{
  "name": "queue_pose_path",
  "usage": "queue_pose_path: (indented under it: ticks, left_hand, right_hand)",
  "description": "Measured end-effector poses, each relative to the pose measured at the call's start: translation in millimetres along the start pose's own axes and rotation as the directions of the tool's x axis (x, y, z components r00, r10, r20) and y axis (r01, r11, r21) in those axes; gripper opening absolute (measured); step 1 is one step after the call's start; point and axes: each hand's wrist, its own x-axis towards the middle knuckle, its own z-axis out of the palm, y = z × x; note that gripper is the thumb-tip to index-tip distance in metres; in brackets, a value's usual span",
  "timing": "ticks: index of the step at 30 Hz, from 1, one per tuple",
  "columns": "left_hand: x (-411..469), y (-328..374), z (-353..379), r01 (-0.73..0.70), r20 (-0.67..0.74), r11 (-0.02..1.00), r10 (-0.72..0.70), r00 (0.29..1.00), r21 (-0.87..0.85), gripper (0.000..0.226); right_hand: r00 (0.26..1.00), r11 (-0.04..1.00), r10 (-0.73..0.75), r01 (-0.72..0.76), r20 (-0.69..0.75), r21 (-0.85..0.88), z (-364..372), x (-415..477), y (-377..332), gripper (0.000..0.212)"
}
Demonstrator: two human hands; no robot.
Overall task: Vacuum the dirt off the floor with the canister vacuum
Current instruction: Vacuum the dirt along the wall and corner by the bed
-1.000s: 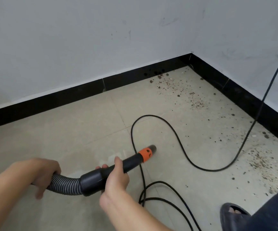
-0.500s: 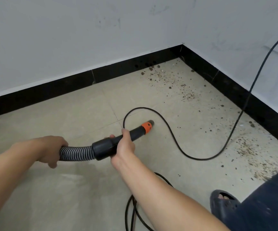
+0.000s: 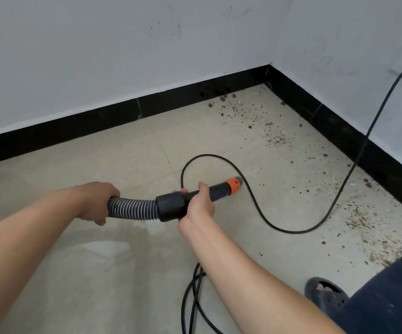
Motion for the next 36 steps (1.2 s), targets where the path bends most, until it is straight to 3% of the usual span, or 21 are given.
queue_pose_path:
  ticks: [3,5,9,12,16,23,30,36]
  left_hand:
    - [-2.3,7.3,-1.2,-0.014,0.046,0.998,0.011,0.999,0.056,0.034]
    - [-4.3,11.0,-2.1,-0.013,0.056,0.999,0.010,0.998,0.051,0.032]
    - [-9.9,7.8,-12.3,0.030,0.051,1.000,-0.030,0.998,0.006,0.034]
    - [-20.3,-3.9,-12.3,0.061,0.103,0.992,-0.073,0.992,0.113,0.044]
    - [-32.4,-34.5,13.0,0.097,0.188,0.972,-0.139,0.972,0.213,0.045]
    - [-42.7,-63.7,39.9,0.160,0.139,0.978,-0.179,0.974,0.137,0.038]
    - [-48.0,-75.8,31.9,0.203,0.118,0.961,-0.227,0.967,0.188,0.035]
    - [-47.9,-57.4,28.0,0.169,0.152,0.982,-0.181,0.972,0.088,0.035]
  right_hand:
    - [1.000,1.000,-0.010,0.010,0.005,-0.011,-11.6,1.5,2.6,0.019]
    - [0.996,0.998,-0.015,0.021,0.086,-0.064,4.5,11.6,-9.5,0.020]
    - [0.977,0.973,0.023,0.027,0.212,-0.231,50.7,26.7,-26.7,0.038]
    - [0.974,0.965,0.079,-0.021,0.213,-0.263,49.0,21.0,-1.4,0.031]
    - [0.974,0.976,0.146,-0.113,0.171,-0.186,21.7,-5.5,57.1,0.026]
    - [0.956,0.958,0.284,-0.285,0.079,0.014,-18.7,-59.4,86.7,0.018]
    - [0.958,0.973,0.226,-0.212,0.175,-0.093,19.8,-53.0,73.0,0.019]
    - [0.974,0.978,0.201,-0.194,0.105,-0.073,-10.5,-55.5,72.0,0.018]
